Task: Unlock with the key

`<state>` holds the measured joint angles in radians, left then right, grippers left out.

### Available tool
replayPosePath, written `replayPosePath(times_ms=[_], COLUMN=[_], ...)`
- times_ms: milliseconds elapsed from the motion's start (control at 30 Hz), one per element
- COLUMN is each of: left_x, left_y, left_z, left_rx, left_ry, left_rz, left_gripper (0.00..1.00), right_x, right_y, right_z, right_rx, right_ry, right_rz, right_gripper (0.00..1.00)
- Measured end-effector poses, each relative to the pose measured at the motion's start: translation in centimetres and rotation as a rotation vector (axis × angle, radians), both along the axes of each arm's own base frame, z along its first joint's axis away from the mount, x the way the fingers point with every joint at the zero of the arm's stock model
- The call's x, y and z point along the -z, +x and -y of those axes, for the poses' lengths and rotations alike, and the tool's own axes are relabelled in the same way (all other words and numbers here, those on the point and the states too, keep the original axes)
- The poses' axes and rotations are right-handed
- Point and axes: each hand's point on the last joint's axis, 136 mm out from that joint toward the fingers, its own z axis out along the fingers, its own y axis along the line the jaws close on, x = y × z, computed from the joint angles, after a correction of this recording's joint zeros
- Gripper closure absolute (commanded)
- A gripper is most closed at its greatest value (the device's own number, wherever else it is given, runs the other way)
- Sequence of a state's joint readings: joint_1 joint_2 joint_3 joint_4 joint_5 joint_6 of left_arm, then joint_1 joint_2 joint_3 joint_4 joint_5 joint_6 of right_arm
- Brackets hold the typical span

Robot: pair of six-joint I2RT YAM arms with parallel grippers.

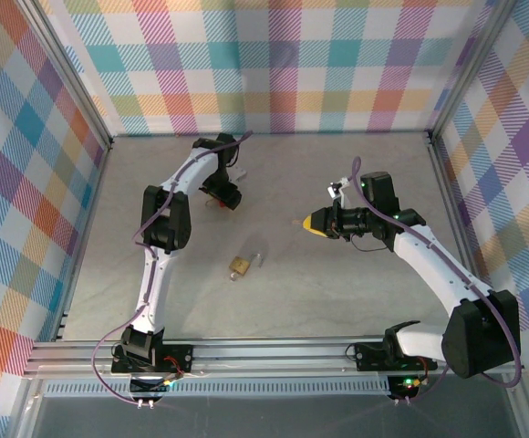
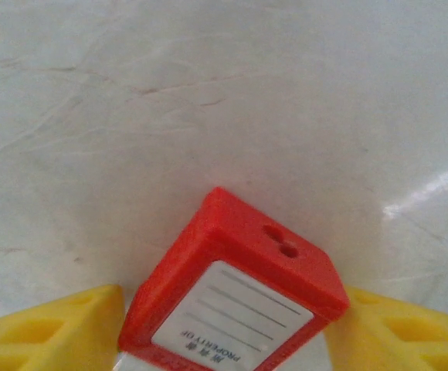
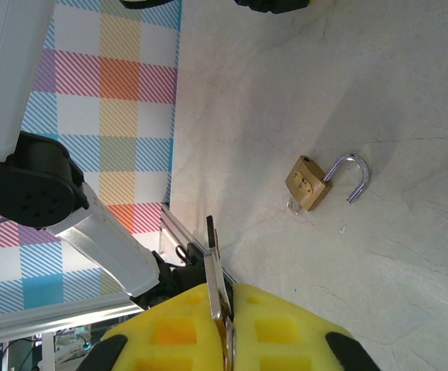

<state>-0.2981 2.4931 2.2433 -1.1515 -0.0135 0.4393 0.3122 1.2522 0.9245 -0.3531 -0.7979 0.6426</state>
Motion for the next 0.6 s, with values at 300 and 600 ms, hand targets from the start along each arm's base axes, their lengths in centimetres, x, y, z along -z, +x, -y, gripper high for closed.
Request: replayPosePath(times_ms=[300, 600], left_x=[0.1, -0.2], left_y=[-0.3, -1.6], left_z=[0.3, 1.0], left_rx=[-0.008, -0.009], left_ry=[-0.040, -0.111], left_rz=[0.008, 0.010], left_gripper=[0.58, 0.65], right_x=[0.0, 0.1], right_y=[0.0, 0.1], right_z=[0.0, 0.3], right_rx=[0.000, 0.009], right_ry=[-0.001, -0.007], right_rz=[0.000, -0.009], right_gripper=[1.00, 1.00])
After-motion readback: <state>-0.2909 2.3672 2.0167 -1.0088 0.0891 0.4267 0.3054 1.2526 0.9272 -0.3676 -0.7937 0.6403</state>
